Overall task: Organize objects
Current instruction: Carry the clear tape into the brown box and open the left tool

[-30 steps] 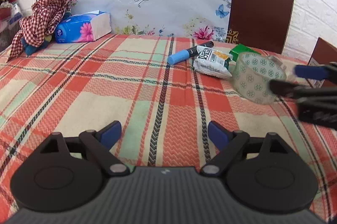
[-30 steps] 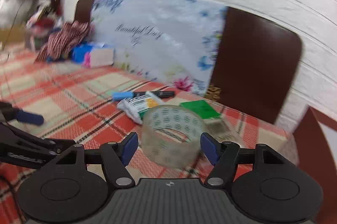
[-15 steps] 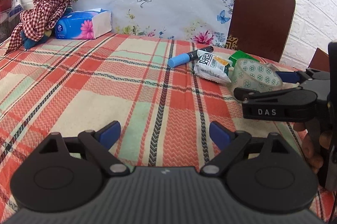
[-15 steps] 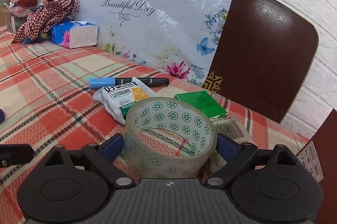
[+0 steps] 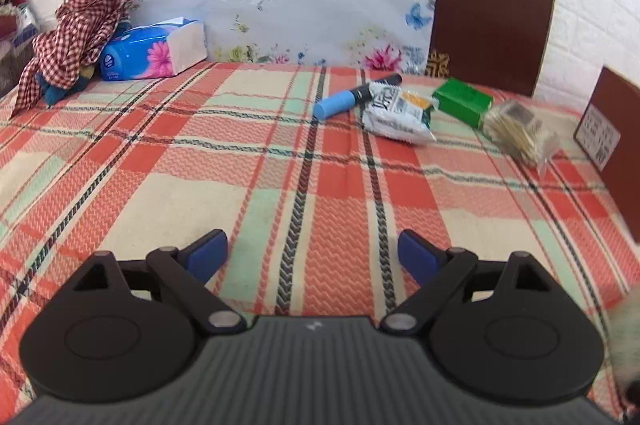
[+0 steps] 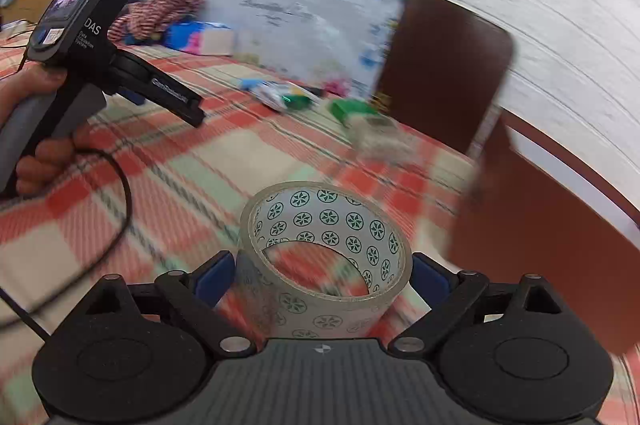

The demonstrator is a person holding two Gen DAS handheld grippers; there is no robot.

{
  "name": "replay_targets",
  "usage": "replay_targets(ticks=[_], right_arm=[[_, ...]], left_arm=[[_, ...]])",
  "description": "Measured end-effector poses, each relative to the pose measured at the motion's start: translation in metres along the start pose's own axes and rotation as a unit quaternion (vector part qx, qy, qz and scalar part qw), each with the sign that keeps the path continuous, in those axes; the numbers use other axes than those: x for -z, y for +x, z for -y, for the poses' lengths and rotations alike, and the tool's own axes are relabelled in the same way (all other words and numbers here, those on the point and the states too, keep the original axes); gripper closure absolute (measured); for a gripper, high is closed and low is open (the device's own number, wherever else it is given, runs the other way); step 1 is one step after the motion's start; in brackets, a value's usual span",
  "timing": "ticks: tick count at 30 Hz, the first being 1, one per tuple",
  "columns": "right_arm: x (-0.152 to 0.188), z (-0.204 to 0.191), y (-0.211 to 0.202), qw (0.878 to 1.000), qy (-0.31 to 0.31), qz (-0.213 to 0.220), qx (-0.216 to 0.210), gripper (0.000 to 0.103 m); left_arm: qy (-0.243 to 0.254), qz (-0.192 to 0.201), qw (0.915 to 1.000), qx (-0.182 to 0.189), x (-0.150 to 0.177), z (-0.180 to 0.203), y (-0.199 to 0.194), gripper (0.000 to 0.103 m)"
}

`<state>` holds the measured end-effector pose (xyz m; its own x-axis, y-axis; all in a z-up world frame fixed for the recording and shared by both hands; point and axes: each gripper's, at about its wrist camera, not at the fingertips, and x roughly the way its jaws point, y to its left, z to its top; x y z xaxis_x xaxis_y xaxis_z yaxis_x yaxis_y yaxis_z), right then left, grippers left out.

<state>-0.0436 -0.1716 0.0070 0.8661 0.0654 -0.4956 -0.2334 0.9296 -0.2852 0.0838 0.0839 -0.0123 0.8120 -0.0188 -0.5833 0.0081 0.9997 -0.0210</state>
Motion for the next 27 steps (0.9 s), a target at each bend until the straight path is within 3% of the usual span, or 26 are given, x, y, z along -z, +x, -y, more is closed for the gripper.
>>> replay_targets(ticks=[1,3,5,9,11,13,14,15,16,17,19,23,27], right_arm=[[0.003,0.004,-0.004,1.000,0.007,-0.004,0.011,0.010],[0.006,0.005,-0.003,1.000,0.013,-0.017,0.012,0.011],[0.006,0.002,-0.001,1.000,0.009,-0.020,0.016,0.011],[0.008,0.003,0.001,1.000,0.015,-0.020,0.011,0.010],[0.008,0.005,0.001,0.999,0.029,-0.023,0.005,0.010],[0.008,0.010,0.003,0.999,0.042,-0.024,-0.007,0.014],[0.009,0.012,0.003,0.998,0.048,-0.022,-0.016,0.015],[0.009,0.012,0.002,0.999,0.048,-0.017,-0.018,0.017],[0.009,0.012,-0.001,0.999,0.046,-0.004,-0.013,0.017],[0.008,0.012,-0.008,0.999,0.045,0.016,-0.008,0.016],[0.004,0.014,-0.022,0.997,0.041,0.068,0.025,0.016],[-0.014,0.049,-0.039,0.980,0.058,0.164,0.091,0.016],[-0.025,0.096,-0.026,0.967,0.057,0.193,0.158,0.016]], left_arm=[[0.014,-0.005,0.9999,0.002,-0.001,0.008,-0.002,0.011],[0.007,-0.020,0.9976,0.066,-0.003,0.024,-0.014,0.016],[-0.007,-0.038,0.9875,0.153,-0.005,0.047,-0.034,0.018],[0.053,-0.061,0.9644,0.252,-0.007,0.108,-0.074,0.020],[0.091,-0.083,0.9560,0.266,-0.005,0.133,-0.082,0.026],[0.123,-0.122,0.9505,0.258,0.003,0.154,-0.074,0.039],[0.135,-0.147,0.9471,0.251,0.010,0.162,-0.066,0.052],[0.135,-0.170,0.9439,0.249,0.015,0.167,-0.057,0.055],[0.125,-0.169,0.9456,0.248,0.017,0.167,-0.055,0.059],[0.123,-0.169,0.9438,0.256,0.014,0.170,-0.058,0.077],[0.125,-0.151,0.9456,0.260,0.000,0.176,-0.072,0.076],[0.148,-0.061,0.9448,0.286,-0.049,0.204,-0.107,0.073],[0.175,-0.005,0.9355,0.307,-0.091,0.257,-0.114,0.064]])
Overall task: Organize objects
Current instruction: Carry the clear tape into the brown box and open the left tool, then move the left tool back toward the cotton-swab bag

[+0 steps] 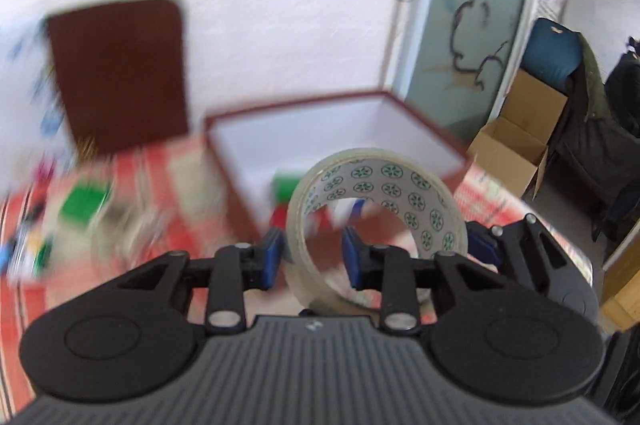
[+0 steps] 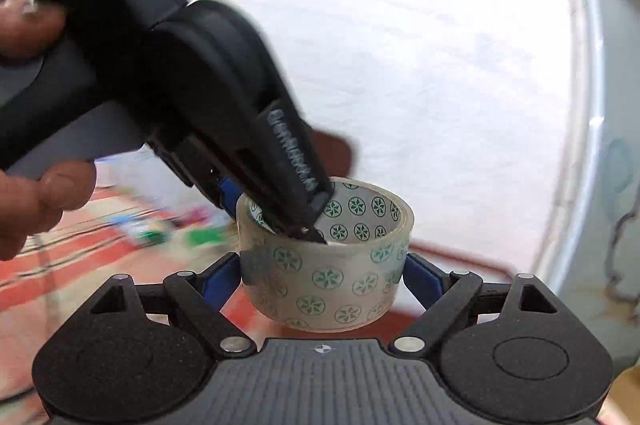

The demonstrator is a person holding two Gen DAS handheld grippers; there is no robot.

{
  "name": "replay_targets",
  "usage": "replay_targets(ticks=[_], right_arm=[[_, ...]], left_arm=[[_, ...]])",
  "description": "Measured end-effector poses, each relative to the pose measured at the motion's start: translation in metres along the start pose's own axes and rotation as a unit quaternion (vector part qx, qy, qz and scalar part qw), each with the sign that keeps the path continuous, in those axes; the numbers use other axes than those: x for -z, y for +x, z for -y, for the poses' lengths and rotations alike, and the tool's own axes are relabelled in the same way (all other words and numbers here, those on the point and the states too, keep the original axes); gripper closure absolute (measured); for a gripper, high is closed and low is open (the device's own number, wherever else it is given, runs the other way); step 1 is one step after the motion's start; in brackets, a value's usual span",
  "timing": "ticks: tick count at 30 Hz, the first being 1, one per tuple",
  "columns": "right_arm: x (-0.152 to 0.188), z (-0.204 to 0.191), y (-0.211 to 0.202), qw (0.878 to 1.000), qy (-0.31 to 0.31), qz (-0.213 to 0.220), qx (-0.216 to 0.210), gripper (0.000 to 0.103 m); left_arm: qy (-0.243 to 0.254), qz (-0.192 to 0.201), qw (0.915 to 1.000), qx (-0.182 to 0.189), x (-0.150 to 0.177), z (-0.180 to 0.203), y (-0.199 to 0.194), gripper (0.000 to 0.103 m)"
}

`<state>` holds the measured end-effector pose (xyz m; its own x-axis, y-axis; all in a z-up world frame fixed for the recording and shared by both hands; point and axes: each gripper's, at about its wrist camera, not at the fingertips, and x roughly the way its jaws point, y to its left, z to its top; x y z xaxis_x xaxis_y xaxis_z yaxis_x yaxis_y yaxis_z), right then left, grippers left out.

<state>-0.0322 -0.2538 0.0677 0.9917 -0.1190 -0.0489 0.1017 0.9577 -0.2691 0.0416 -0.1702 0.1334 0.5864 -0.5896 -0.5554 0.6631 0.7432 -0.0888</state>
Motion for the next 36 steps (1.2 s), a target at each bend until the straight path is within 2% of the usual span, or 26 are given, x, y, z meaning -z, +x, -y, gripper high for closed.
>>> replay_targets(ticks=[3,7,11,14,18,24,27,30,31,36], right_arm=[[0.004,0.033,0.032,0.999,0.015,-0.014,0.035,0.016],[0.016,0.070,0.072,0.995,0.036,-0.035,0.086,0.016],[0.031,0.086,0.110,0.991,0.038,-0.070,0.110,0.016],[0.038,0.093,0.112,0.989,0.074,-0.069,0.108,0.014],[0.034,0.086,0.094,0.991,0.059,-0.049,0.112,0.012],[0.030,0.056,0.047,0.993,0.065,-0.025,0.094,0.012],[0.029,0.038,0.026,0.995,0.072,-0.027,0.064,0.012],[0.028,0.010,0.016,0.996,0.069,-0.052,0.015,0.012],[0.032,-0.008,0.016,0.996,0.068,-0.064,-0.004,0.012],[0.027,-0.041,0.021,0.988,0.061,-0.111,-0.083,0.012]], left_arm=[[0.025,0.002,0.9997,0.002,-0.030,0.023,0.041,0.061],[0.056,-0.007,0.9984,-0.006,-0.054,0.052,0.095,0.059],[0.082,-0.014,0.9958,-0.037,-0.060,0.068,0.139,0.045],[0.075,-0.032,0.9949,-0.059,-0.054,0.060,0.158,0.045],[0.055,-0.039,0.9957,-0.064,-0.041,0.046,0.147,0.043],[0.055,0.006,0.9968,-0.058,-0.021,0.044,0.084,0.039],[0.045,0.023,0.9969,-0.061,-0.005,0.035,0.053,0.036],[0.028,0.023,0.9966,-0.074,0.014,0.019,0.030,0.034],[0.022,0.019,0.9961,-0.084,0.021,0.012,0.025,0.034],[-0.030,-0.027,0.9877,-0.151,0.055,-0.038,0.020,0.034]])
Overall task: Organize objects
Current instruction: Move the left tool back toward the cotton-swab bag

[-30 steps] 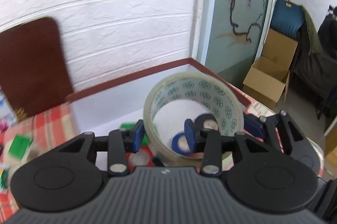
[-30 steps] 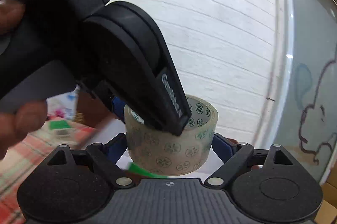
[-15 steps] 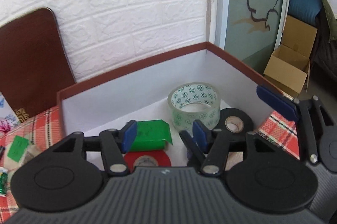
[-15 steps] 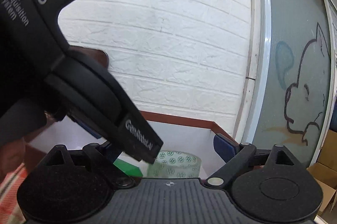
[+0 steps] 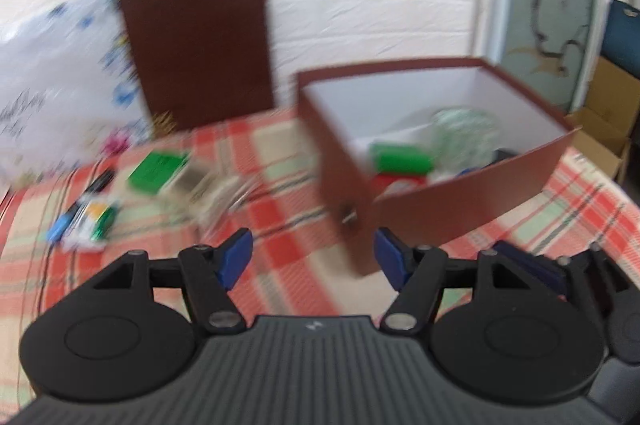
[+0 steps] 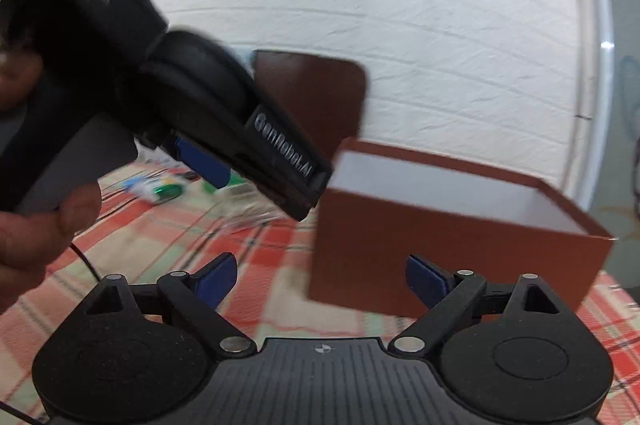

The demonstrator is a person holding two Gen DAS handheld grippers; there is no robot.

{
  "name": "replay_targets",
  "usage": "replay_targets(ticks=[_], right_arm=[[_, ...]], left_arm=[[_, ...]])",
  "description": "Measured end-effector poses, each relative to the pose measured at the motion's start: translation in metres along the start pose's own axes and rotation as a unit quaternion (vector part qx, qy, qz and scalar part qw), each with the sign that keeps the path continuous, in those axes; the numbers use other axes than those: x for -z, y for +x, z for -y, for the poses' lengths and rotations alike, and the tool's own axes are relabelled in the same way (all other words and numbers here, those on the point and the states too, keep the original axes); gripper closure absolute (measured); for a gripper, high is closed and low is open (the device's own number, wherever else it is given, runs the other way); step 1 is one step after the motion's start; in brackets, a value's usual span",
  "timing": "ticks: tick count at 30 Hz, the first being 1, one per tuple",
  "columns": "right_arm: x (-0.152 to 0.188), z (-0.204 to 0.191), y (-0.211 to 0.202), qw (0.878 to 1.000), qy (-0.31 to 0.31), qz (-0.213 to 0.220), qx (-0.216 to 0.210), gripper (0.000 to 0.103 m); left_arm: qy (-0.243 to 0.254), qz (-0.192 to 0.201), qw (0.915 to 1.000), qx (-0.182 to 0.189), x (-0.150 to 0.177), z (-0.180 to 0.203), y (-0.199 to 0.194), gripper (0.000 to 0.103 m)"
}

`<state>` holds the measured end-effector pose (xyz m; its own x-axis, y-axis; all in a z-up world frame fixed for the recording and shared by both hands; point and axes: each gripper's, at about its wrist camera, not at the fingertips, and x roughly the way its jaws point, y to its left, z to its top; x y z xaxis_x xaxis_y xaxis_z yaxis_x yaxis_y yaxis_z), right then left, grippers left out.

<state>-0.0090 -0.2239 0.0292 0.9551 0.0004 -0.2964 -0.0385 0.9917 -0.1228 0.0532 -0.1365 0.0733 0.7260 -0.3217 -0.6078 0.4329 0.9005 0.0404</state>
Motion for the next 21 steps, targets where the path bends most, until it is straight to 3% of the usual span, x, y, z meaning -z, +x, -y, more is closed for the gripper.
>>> replay_targets(ticks=[6,13,18,21], right_arm=[[-0.002,-0.035,0.018,0.997,-0.040,-0.043,-0.045,0.014],[-0.011,-0.069,0.040,0.993,-0.047,-0.075,-0.073,0.015],[-0.012,-0.079,0.067,0.989,-0.046,-0.110,-0.086,0.017],[-0.017,-0.078,0.088,0.990,-0.036,-0.115,-0.078,0.019]], left_arm=[[-0.049,-0.047,0.9938,-0.089,0.035,-0.067,0.020,0.034],[-0.089,-0.070,0.9837,-0.139,0.061,-0.126,0.036,0.032],[-0.089,-0.029,0.9832,-0.157,0.076,-0.155,0.042,0.008],[-0.124,-0.006,0.9781,-0.167,0.080,-0.176,0.045,0.005]])
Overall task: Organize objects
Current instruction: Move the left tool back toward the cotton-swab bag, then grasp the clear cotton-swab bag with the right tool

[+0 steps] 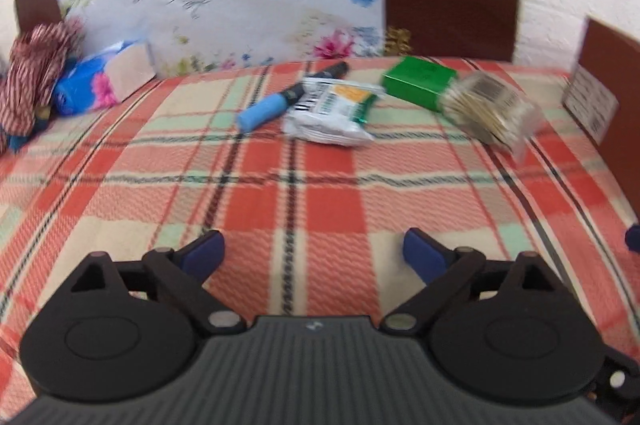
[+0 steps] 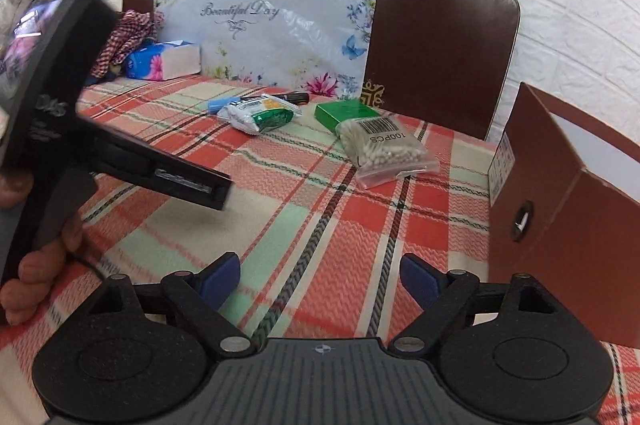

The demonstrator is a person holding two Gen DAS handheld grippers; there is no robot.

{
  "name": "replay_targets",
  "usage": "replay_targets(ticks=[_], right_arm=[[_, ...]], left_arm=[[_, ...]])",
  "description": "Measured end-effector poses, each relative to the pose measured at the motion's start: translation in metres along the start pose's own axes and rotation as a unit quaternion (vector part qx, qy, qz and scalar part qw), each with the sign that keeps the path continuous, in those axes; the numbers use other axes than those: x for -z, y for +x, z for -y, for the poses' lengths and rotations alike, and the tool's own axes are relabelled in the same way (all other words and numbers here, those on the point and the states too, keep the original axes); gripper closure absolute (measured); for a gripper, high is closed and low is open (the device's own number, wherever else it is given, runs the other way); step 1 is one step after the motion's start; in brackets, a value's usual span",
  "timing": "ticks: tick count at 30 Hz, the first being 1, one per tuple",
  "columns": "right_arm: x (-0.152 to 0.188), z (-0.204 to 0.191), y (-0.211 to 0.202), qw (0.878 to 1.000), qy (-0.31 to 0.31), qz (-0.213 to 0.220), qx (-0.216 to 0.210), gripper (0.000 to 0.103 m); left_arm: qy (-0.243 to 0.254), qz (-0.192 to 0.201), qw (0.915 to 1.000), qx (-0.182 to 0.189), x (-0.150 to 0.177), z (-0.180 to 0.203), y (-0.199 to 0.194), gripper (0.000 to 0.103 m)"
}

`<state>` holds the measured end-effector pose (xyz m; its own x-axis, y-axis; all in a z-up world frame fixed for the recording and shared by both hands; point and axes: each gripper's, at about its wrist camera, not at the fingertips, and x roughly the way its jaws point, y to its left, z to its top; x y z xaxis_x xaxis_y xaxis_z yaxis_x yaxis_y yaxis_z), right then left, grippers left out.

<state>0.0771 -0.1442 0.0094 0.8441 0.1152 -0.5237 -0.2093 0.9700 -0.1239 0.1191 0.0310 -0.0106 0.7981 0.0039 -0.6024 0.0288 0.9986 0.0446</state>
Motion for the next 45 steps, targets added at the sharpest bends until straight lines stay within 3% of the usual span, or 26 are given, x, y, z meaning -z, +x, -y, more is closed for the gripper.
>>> replay_targets(ticks=[2,4,7,12,15,17,18,19,22,33,39,43,45], right_arm=[[-0.007,0.003,0.012,1.000,0.006,0.008,0.020,0.019],[-0.017,0.008,0.029,0.999,0.010,0.024,0.044,0.019],[-0.035,0.009,0.053,0.997,-0.001,0.043,0.071,0.018],[-0.062,0.014,0.101,0.993,-0.024,0.038,0.108,0.018],[-0.070,0.025,0.128,0.995,-0.018,-0.009,0.094,0.015],[-0.072,0.037,0.131,0.997,0.008,-0.016,0.072,0.015],[-0.070,0.041,0.129,0.998,0.018,-0.017,0.059,0.019],[-0.068,0.043,0.126,0.999,0.021,-0.017,0.047,0.029],[-0.056,0.038,0.108,0.999,0.014,-0.014,0.044,0.043],[0.016,0.025,-0.015,0.999,0.030,-0.035,0.005,0.045],[0.050,0.028,-0.066,0.998,0.046,-0.036,0.034,0.045],[0.058,0.034,-0.076,0.996,0.070,-0.034,0.054,0.044],[0.058,0.039,-0.074,0.994,0.086,-0.037,0.060,0.037]], left_arm=[[-0.020,0.007,0.9996,-0.020,-0.003,-0.007,0.004,0.005],[-0.039,0.013,0.9990,-0.016,-0.003,-0.014,0.005,0.006],[-0.038,0.018,0.9989,-0.018,-0.002,-0.013,0.005,0.006],[-0.037,0.019,0.9990,-0.016,-0.001,-0.012,0.007,0.005],[-0.037,0.019,0.9990,-0.016,0.000,-0.012,0.006,0.005],[-0.036,0.019,0.9990,-0.017,0.001,-0.012,0.006,0.005],[-0.036,0.019,0.9990,-0.017,0.001,-0.012,0.006,0.005],[-0.036,0.019,0.9990,-0.017,0.001,-0.011,0.006,0.005],[-0.034,0.018,0.9991,-0.018,0.001,-0.011,0.006,0.005],[-0.027,0.017,0.9992,-0.023,0.001,-0.009,0.007,0.004],[-0.016,0.018,0.9992,-0.032,0.002,-0.006,0.004,0.004],[-0.003,0.018,0.9991,-0.038,0.004,-0.002,-0.001,0.004],[0.006,0.018,0.9990,-0.041,0.006,0.001,-0.005,0.004]])
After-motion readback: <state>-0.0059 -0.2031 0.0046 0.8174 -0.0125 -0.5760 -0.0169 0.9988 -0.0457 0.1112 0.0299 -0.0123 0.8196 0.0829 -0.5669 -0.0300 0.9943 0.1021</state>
